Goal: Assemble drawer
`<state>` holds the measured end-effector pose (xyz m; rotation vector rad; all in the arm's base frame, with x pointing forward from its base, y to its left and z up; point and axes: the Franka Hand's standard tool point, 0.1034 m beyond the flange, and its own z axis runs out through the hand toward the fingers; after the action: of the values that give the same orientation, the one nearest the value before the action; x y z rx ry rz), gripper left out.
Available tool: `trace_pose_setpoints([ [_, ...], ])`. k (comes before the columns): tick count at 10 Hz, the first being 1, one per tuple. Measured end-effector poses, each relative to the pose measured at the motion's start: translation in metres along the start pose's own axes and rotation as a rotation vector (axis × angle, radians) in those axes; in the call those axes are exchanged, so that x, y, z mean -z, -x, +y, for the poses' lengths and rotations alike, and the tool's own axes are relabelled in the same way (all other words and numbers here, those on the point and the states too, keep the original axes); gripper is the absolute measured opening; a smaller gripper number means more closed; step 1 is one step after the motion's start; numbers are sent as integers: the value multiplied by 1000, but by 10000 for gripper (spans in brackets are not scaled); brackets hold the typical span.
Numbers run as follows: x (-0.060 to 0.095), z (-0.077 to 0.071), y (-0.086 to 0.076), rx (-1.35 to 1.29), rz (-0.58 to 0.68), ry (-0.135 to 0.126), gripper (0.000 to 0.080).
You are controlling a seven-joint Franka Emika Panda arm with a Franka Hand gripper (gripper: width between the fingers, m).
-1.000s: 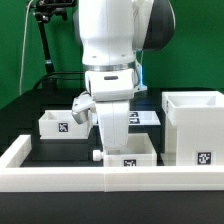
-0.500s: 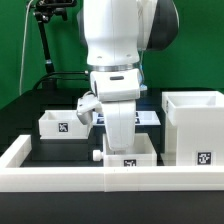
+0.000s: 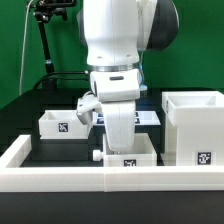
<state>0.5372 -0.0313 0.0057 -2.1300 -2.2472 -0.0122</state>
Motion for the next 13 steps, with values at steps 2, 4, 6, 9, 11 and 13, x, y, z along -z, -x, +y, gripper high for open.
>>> trace_pose_setpoints([
  [2, 0, 1, 0, 0, 0, 3, 40],
  [4, 0, 1, 0, 0, 0, 3, 40],
  [6, 0, 1, -2, -8, 1, 6, 40],
  [9, 6, 4, -12, -33, 5, 12, 41],
  [11, 5, 3, -17, -62, 10, 11, 41],
  [13, 3, 2, -17, -65, 11, 7, 41],
])
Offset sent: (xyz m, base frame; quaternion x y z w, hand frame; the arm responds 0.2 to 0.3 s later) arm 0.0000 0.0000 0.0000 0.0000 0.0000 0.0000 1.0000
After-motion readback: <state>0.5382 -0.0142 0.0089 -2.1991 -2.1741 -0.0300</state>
